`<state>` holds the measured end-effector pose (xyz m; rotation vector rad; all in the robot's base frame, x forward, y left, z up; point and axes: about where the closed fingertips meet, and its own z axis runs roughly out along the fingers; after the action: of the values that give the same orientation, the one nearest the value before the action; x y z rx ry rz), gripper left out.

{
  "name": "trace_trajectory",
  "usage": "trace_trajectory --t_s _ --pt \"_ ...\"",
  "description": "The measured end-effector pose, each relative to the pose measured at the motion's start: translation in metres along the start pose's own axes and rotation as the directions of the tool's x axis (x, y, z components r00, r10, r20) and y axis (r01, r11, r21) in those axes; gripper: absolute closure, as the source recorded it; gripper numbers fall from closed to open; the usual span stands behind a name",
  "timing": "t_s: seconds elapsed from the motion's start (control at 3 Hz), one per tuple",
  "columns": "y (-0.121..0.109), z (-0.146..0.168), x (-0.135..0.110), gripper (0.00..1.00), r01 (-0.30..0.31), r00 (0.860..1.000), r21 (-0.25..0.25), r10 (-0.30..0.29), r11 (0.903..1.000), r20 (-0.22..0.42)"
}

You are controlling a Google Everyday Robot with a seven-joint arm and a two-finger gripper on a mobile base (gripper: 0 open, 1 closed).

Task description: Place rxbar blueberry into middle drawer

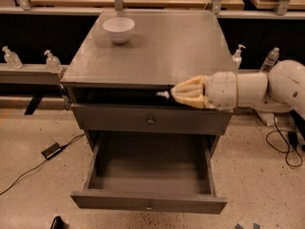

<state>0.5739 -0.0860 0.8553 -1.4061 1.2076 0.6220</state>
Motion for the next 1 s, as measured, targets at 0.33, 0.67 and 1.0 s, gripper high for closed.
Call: trace_trajectory --t_s 0.33,0.67,1.0 --pt "0.051 -0.006 0.023 1.0 -0.022 0.999 -0.11 0.025 0.9937 0.022" --pt "0.077 -0.002 0.058 1.0 -0.03 0.999 -0.17 0.024 0.985 -0.037" --pt "0.099 -0.003 0.105 1.0 -0.045 0.991 -0.171 0.023 0.9843 -0.128"
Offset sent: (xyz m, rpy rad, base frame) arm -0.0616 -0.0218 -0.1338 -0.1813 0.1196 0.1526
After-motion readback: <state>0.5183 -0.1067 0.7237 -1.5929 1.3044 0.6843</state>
